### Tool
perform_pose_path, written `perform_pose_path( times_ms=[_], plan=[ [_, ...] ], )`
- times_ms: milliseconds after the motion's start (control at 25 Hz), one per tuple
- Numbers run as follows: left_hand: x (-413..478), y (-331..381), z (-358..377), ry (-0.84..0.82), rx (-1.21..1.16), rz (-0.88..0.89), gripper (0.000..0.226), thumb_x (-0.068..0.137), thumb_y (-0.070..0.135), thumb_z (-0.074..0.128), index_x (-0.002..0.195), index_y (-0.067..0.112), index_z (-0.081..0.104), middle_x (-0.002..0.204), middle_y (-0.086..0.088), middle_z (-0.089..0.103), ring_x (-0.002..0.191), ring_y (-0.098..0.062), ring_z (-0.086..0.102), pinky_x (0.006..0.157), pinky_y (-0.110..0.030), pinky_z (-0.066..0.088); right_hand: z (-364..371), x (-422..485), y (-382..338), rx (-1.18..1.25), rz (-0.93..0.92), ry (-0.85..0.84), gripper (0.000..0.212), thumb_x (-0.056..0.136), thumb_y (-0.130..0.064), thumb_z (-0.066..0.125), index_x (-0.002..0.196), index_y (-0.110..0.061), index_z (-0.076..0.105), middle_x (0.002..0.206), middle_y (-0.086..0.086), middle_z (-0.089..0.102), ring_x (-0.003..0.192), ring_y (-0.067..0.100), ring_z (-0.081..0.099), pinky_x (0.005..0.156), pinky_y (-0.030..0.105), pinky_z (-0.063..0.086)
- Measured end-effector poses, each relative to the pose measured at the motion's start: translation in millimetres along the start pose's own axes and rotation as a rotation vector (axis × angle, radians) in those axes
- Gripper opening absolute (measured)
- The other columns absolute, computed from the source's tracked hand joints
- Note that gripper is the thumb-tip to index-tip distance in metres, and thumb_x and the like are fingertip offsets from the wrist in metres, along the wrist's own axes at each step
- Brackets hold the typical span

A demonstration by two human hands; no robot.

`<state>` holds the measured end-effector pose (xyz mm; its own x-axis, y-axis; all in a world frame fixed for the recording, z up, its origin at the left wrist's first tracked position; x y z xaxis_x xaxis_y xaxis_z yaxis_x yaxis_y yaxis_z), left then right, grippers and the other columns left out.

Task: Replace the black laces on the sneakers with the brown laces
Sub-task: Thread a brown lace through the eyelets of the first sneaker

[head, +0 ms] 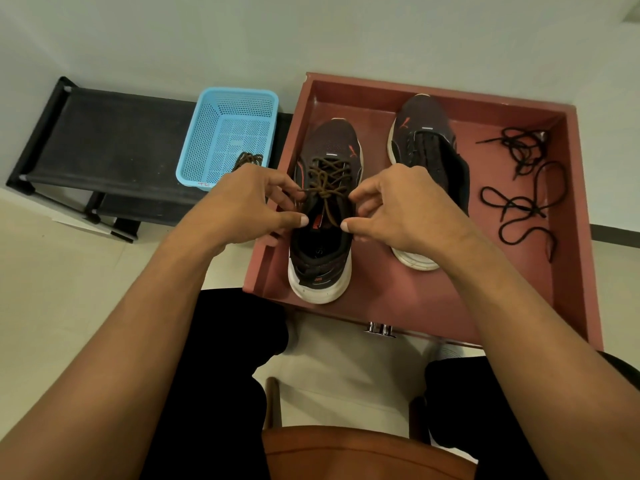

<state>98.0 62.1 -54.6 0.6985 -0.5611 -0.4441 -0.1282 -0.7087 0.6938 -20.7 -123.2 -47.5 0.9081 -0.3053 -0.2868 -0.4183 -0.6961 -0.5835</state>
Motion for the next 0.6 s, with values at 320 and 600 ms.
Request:
perform_pose_path(
  times_ms=[320, 600],
  plan=[
    [13.6, 10.2, 2.4, 0.18, 0.099, 0.048, 0.034, 0.087, 0.024, 0.085, 0.12, 0.023, 0.076, 0.099, 0.007, 0.076, 0.081, -0.013, 0.076, 0.072, -0.035, 0.066, 5.0, 16.1, -1.4, 0.011, 0.016, 0.168, 0.037, 0.084, -0.037, 0.086, 0.118, -0.027, 0.079, 0.087, -0.006, 0.077, 0.087, 0.011, 0.074, 0.089, 0.036, 0.062],
    [33.8, 19.0, 13.7, 0.447, 0.24, 0.129, 0.037, 0.092, 0.025, 0.076, 0.128, 0.029, 0.073, 0.114, 0.006, 0.078, 0.108, -0.017, 0.072, 0.1, -0.04, 0.056, 4.6, 30.9, -7.3, 0.0, -0.006, 0.345, 0.033, 0.09, -0.033, 0.075, 0.122, -0.028, 0.078, 0.094, -0.001, 0.079, 0.096, 0.021, 0.073, 0.09, 0.039, 0.061]
  ],
)
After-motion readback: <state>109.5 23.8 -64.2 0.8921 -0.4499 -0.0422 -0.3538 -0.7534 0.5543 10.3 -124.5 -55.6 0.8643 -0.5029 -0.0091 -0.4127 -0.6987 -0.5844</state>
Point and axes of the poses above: each hand's wrist, its own x-axis towards the middle knuckle, its own z-axis out of the palm, y = z × x, the point moved 3 cm from there along x, towards the middle knuckle
